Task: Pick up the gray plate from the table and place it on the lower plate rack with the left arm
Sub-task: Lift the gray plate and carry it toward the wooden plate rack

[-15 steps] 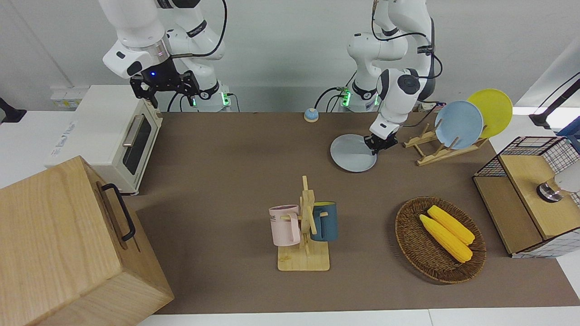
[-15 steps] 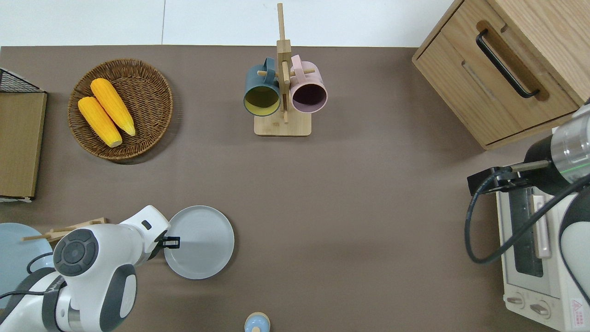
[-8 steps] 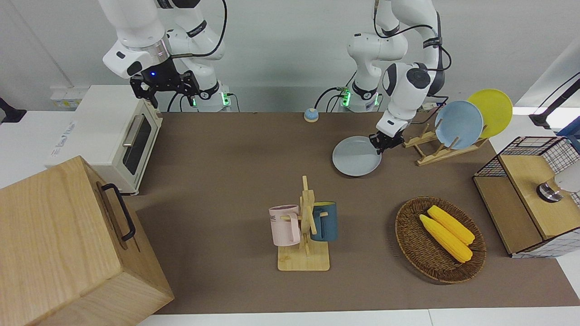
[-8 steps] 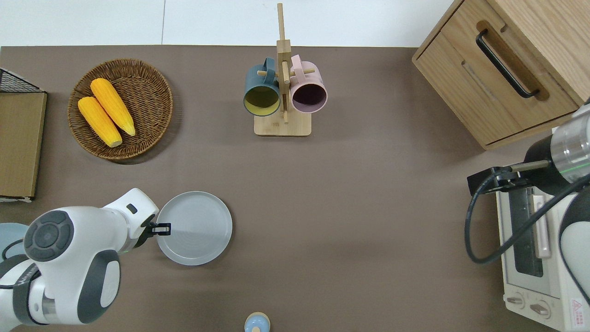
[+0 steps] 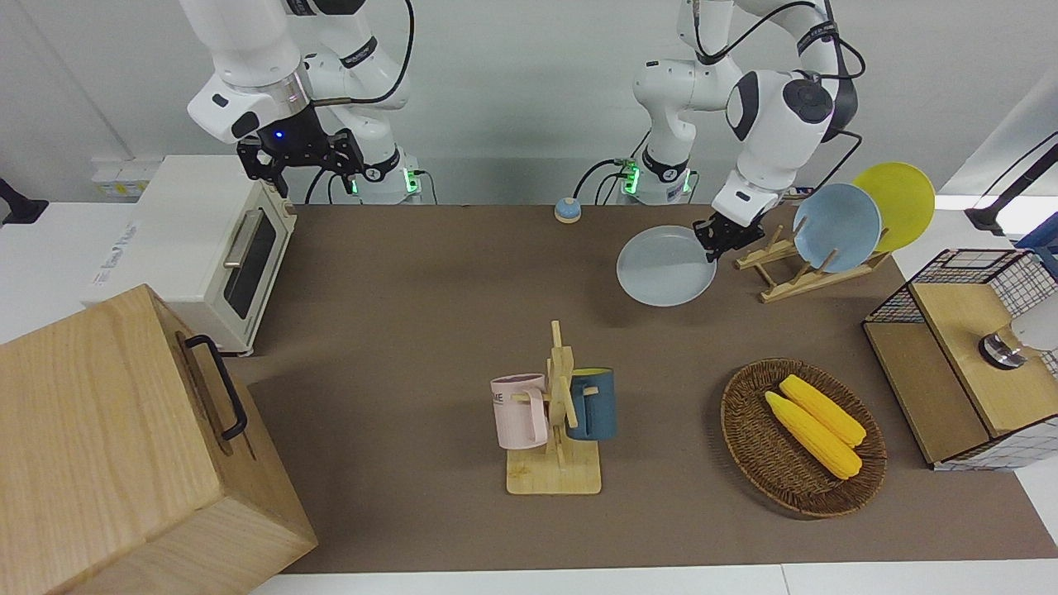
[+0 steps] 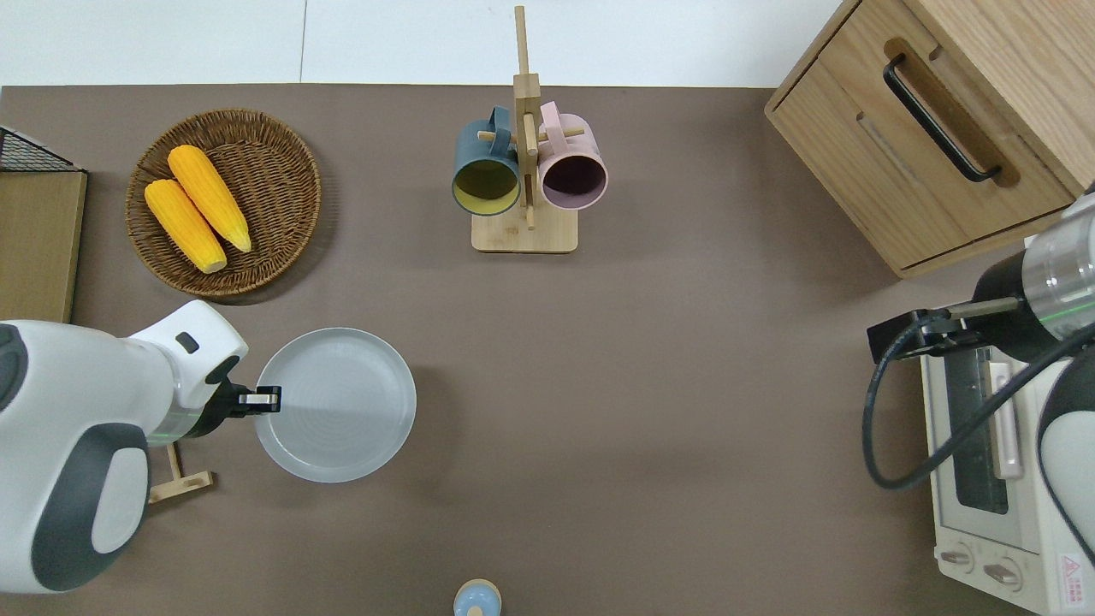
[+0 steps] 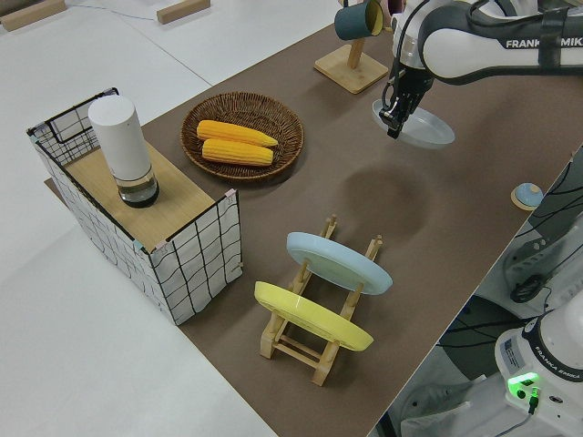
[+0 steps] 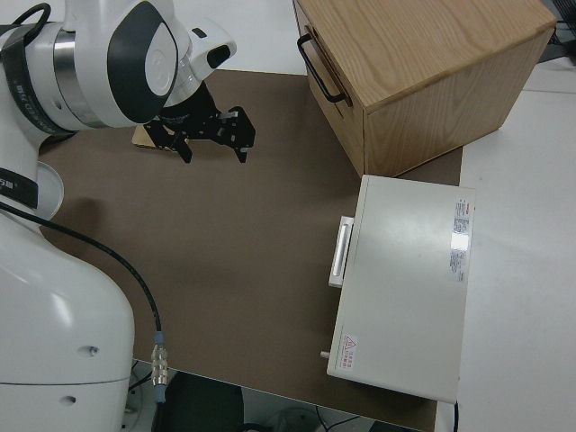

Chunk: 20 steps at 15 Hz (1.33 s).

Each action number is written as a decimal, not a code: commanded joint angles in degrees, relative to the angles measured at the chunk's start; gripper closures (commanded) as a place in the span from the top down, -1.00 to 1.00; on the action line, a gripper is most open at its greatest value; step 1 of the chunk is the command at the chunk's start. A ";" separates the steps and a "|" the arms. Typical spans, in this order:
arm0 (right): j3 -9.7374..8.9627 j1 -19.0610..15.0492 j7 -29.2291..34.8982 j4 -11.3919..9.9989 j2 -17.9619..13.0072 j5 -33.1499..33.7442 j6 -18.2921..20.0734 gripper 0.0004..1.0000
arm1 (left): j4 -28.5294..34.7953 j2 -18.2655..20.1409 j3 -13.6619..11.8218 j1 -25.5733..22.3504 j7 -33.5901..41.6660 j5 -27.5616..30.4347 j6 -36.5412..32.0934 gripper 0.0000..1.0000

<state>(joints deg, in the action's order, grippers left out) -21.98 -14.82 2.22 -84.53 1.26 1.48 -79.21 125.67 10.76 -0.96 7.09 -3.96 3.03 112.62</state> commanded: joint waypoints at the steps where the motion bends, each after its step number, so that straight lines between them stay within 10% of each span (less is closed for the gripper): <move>1: -1.13 -1.35 0.68 0.34 -0.12 0.37 0.64 0.97 | -6.39 0.22 -0.44 0.11 0.00 2.24 -7.84 -1.00; 8: -1.22 -1.35 0.68 0.42 -0.12 0.37 0.64 0.97 | -9.74 0.31 -0.27 0.02 0.36 1.19 -12.68 -1.00; 20: -1.22 -1.35 0.68 0.42 -0.20 0.37 0.64 0.97 | -13.44 -0.66 0.08 0.29 -0.08 -25.51 -23.58 -1.00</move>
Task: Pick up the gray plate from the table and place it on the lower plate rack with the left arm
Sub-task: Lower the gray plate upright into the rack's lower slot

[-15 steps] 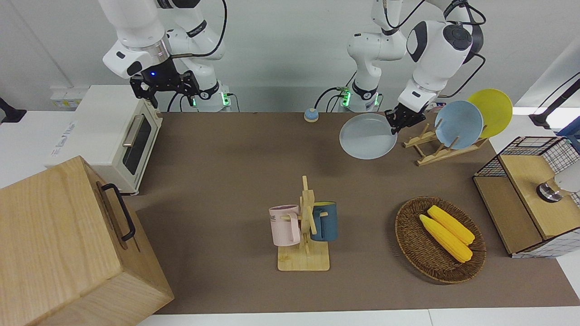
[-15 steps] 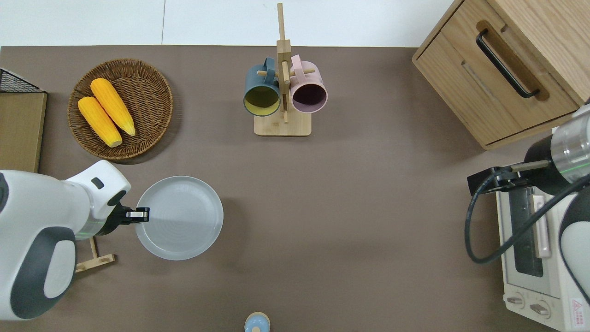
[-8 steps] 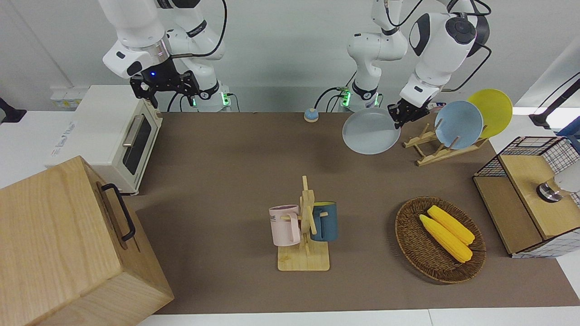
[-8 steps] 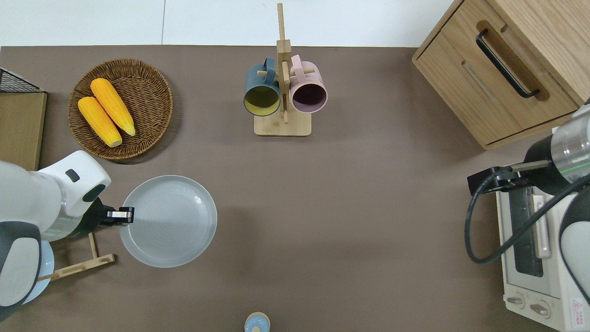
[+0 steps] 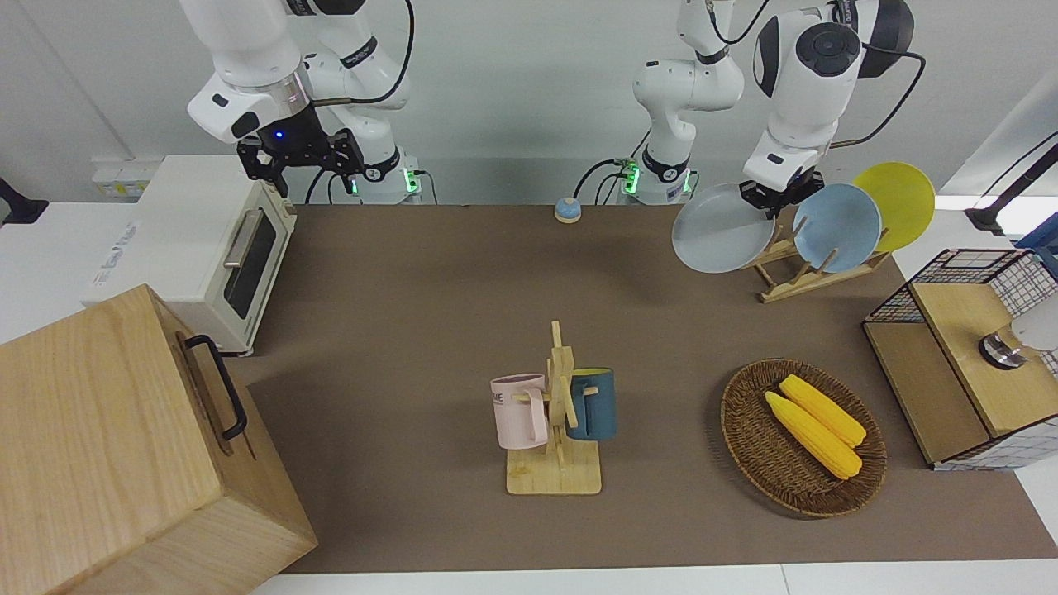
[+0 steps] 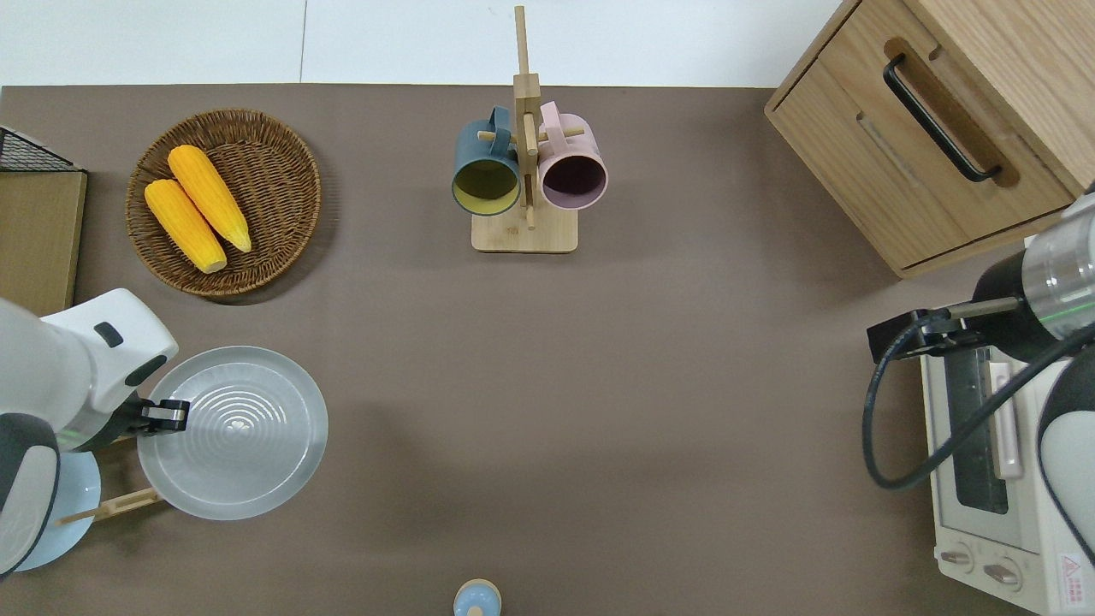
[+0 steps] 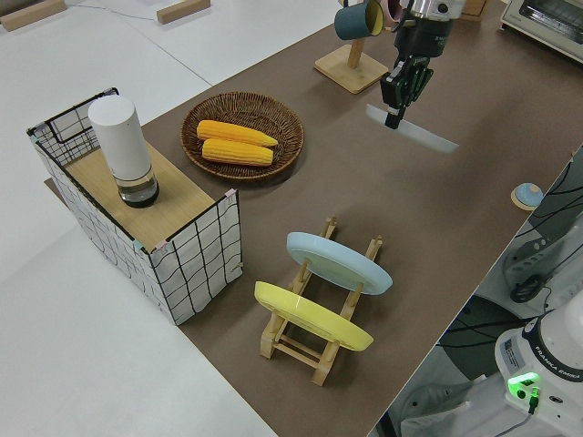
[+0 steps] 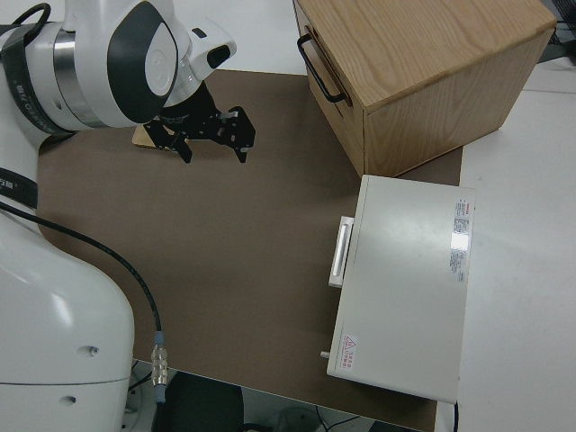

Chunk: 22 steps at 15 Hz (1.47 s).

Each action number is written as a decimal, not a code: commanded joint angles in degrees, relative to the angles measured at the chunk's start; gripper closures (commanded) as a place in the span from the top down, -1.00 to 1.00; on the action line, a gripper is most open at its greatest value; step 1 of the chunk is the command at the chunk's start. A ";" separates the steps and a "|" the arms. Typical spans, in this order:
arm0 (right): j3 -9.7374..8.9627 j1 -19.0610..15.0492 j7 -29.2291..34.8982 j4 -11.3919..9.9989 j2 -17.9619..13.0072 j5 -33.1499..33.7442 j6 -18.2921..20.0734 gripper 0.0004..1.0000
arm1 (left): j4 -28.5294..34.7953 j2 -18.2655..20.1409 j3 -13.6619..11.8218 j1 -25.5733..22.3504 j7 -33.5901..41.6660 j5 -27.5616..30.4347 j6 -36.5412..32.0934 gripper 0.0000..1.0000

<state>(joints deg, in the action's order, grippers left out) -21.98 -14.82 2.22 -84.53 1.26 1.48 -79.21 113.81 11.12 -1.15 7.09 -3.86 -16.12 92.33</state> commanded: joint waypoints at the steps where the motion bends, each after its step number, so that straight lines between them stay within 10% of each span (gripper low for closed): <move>1: -1.22 -1.35 0.68 0.42 -0.12 0.37 0.64 0.97 | -1.66 -1.19 0.44 0.46 -0.44 -8.38 -4.08 -1.00; 22: -1.22 -1.35 0.68 0.42 -0.12 0.37 0.64 0.97 | 4.22 -6.99 2.55 0.82 -14.58 -34.07 -11.82 -1.00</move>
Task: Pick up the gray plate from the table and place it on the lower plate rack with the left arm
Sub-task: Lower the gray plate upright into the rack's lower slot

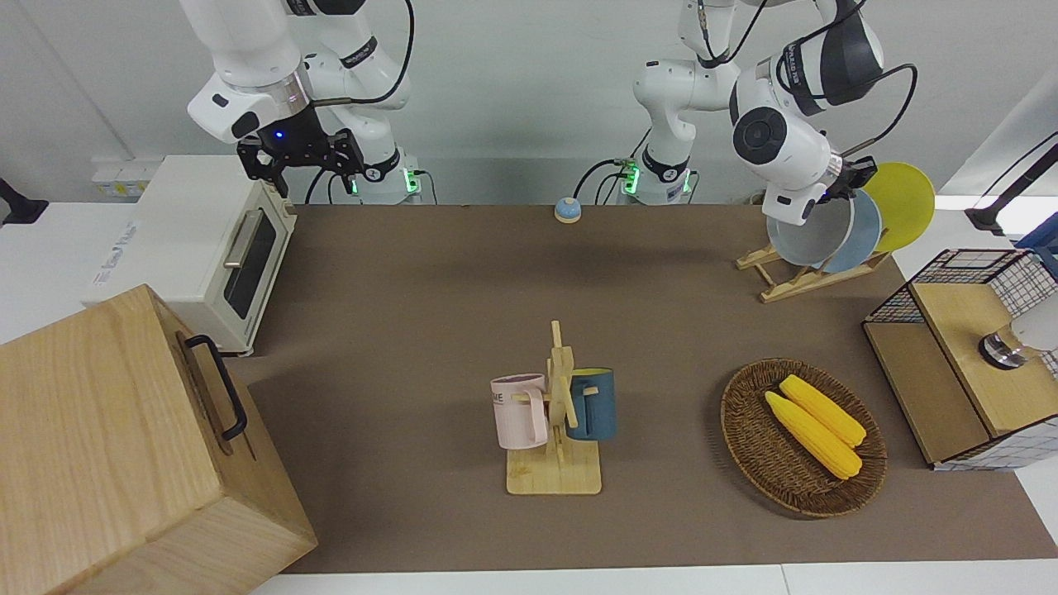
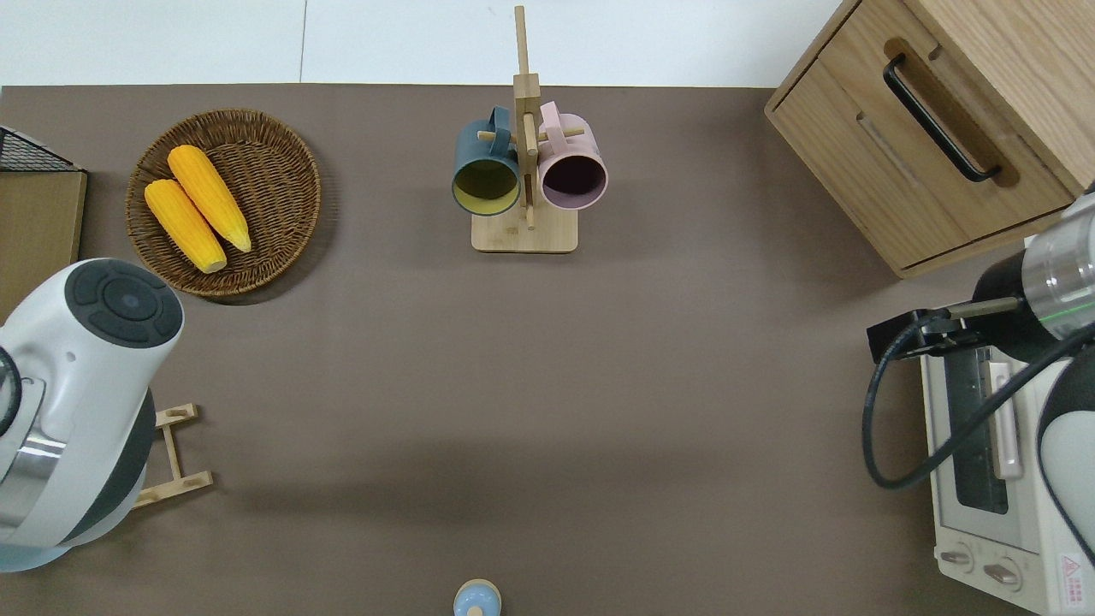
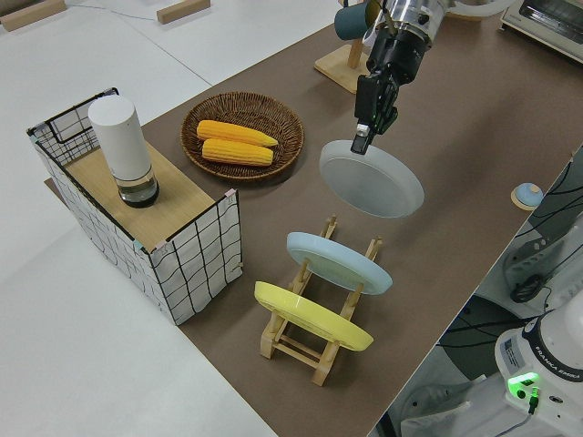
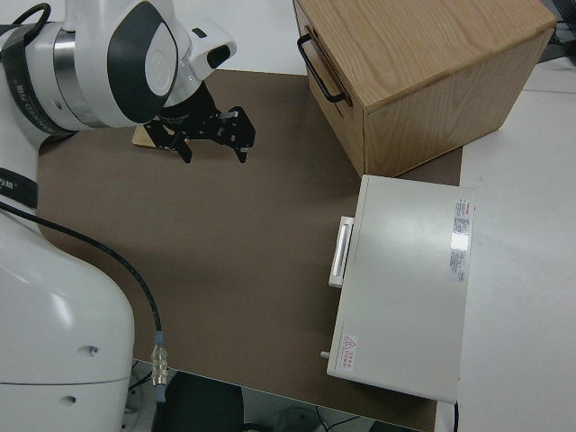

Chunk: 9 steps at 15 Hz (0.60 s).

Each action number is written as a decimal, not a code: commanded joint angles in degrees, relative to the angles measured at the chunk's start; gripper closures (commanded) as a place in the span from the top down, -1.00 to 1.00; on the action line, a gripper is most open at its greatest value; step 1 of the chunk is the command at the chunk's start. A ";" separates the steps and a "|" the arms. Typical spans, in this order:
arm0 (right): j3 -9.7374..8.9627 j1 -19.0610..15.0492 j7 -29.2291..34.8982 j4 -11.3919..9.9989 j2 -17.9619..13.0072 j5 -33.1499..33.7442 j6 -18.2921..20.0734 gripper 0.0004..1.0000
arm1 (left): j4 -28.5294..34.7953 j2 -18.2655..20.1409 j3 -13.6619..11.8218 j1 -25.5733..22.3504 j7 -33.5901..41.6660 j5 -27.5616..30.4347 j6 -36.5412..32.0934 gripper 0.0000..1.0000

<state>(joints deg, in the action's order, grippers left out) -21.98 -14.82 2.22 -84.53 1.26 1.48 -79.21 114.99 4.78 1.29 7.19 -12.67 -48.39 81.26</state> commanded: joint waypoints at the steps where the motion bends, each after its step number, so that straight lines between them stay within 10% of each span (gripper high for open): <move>1: -1.22 -1.35 0.68 0.34 -0.12 0.37 0.64 0.97 | 4.01 -0.74 0.12 0.72 -7.44 -1.80 -0.58 -1.00; 9: -1.13 -1.35 0.68 0.42 -0.12 0.37 0.64 0.97 | 5.25 -4.69 0.38 0.80 -11.40 -1.10 0.13 -1.00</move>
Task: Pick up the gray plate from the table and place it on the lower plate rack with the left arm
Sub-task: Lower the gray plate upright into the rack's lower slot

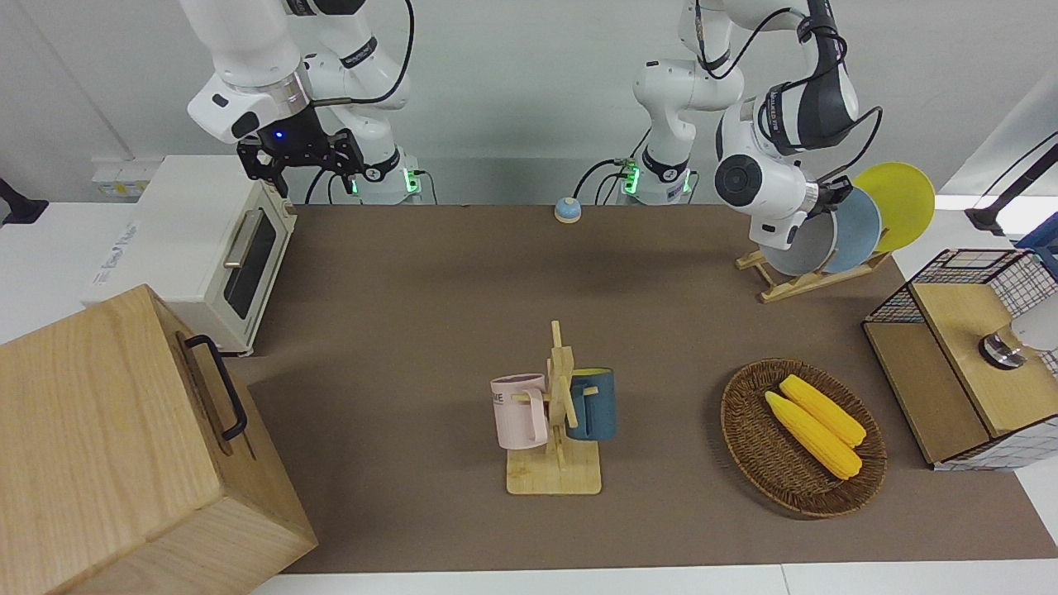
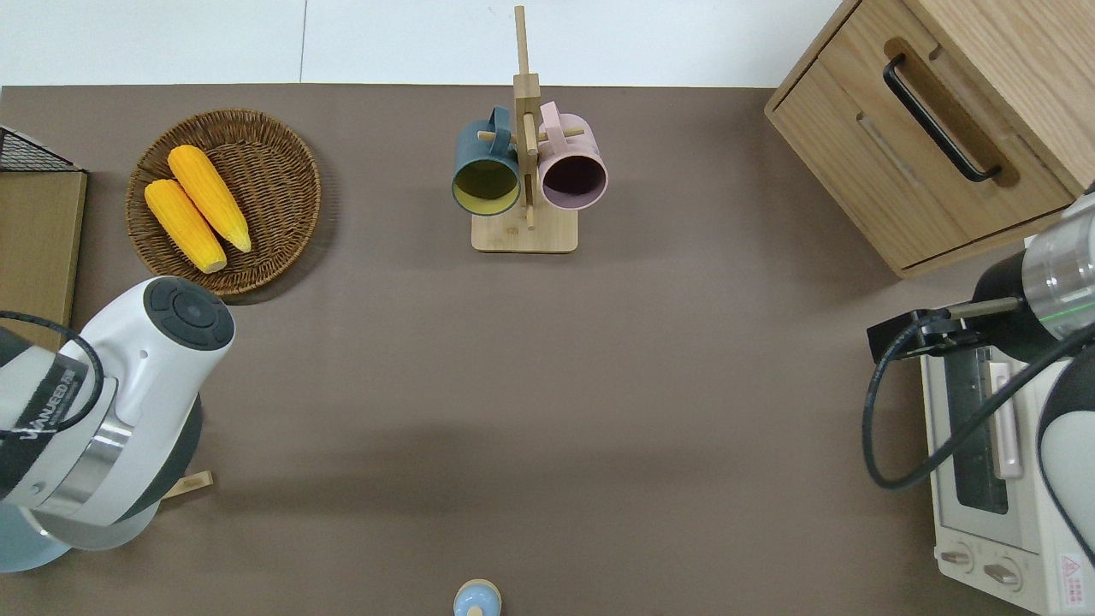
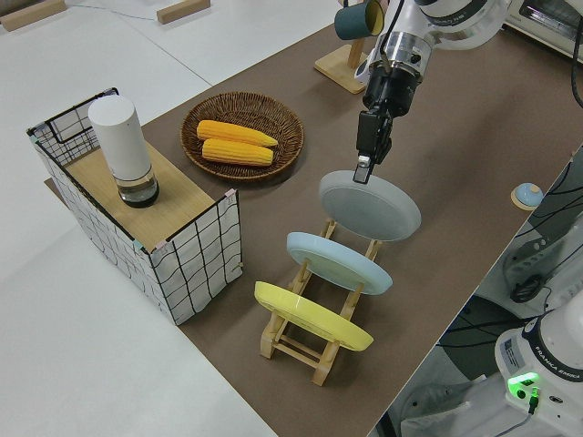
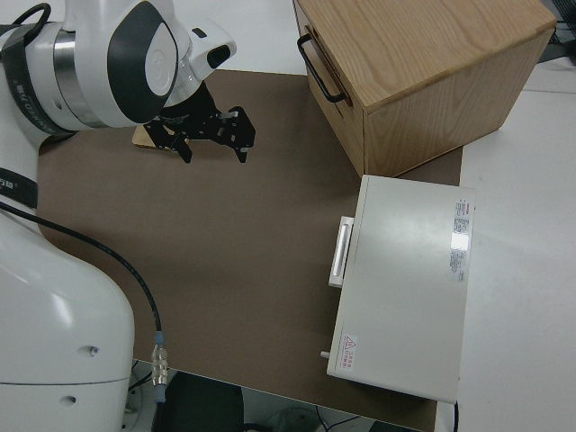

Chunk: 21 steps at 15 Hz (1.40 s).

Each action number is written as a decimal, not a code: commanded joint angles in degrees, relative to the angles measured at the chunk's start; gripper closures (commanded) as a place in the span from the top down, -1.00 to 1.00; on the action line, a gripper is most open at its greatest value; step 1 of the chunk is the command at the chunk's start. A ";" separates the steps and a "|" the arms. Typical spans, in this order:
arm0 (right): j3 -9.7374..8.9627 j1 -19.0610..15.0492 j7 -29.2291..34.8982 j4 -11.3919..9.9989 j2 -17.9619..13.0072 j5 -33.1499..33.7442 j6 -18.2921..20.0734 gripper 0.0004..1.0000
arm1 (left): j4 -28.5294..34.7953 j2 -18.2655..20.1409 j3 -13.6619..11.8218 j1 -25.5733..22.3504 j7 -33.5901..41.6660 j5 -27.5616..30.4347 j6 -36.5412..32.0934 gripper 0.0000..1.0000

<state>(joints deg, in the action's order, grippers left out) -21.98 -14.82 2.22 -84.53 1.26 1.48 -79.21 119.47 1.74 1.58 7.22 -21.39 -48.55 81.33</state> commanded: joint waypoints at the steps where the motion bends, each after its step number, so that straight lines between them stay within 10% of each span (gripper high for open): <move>1: -1.22 -1.35 0.68 0.34 -0.12 0.37 0.73 0.97 | 0.76 -2.26 0.52 0.69 -3.04 -0.85 0.14 -1.00; 9: -1.22 -1.35 0.68 0.42 -0.12 0.37 0.64 0.97 | 0.68 -4.38 0.35 -0.01 -2.95 0.82 3.92 -0.93; 13: -1.22 -1.35 0.68 0.42 -0.12 0.37 0.64 0.97 | 0.68 -4.38 0.27 -0.19 -2.43 0.82 4.27 0.06; 21: -1.22 -1.35 0.68 0.42 -0.12 0.37 0.64 0.97 | 0.24 -4.20 -0.09 -0.01 -1.98 1.61 4.27 0.31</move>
<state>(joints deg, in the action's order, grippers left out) -21.98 -14.82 2.22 -84.53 1.26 1.48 -79.21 119.74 -2.88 2.08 7.12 -23.61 -48.18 84.66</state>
